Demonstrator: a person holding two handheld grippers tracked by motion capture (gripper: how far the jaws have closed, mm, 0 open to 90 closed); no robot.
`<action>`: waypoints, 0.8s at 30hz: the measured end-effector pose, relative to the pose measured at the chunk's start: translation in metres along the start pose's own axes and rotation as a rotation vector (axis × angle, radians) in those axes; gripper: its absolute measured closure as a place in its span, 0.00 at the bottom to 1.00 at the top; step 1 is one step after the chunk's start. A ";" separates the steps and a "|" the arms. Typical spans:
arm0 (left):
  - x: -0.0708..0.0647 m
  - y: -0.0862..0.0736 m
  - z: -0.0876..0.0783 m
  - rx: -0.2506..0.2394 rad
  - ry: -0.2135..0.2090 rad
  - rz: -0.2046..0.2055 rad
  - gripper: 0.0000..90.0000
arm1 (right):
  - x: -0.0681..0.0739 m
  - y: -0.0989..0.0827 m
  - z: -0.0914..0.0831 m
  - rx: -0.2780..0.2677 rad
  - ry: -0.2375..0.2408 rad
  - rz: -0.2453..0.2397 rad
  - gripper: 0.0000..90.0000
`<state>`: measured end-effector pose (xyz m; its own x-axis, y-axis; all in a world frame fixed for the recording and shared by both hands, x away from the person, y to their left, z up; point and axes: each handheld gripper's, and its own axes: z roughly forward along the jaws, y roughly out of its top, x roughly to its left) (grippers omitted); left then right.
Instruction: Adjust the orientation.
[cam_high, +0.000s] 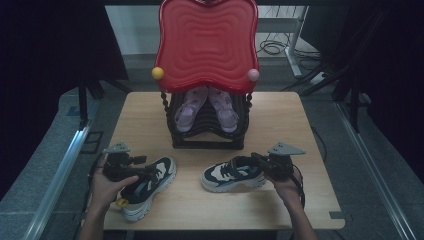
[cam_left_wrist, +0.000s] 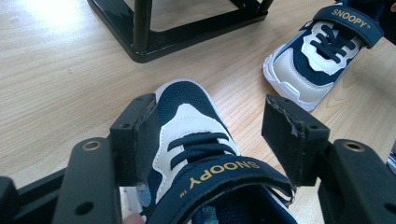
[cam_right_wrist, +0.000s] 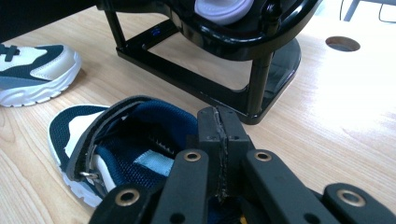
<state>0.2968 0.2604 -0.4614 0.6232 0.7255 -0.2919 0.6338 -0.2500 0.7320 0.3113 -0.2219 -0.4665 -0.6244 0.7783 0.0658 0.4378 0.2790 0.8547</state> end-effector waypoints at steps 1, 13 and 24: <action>0.000 0.000 0.000 0.000 0.000 0.000 0.41 | 0.000 0.001 -0.001 -0.008 0.000 0.002 1.00; 0.000 0.000 0.001 0.003 0.003 -0.001 0.41 | -0.013 0.004 -0.015 -0.066 -0.053 0.026 1.00; -0.001 0.000 0.002 0.006 0.002 0.000 0.41 | -0.032 -0.004 0.002 -0.045 -0.024 0.050 1.00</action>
<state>0.2971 0.2583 -0.4626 0.6223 0.7270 -0.2902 0.6363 -0.2538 0.7285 0.3307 -0.2467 -0.4732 -0.5867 0.8040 0.0974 0.4386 0.2143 0.8728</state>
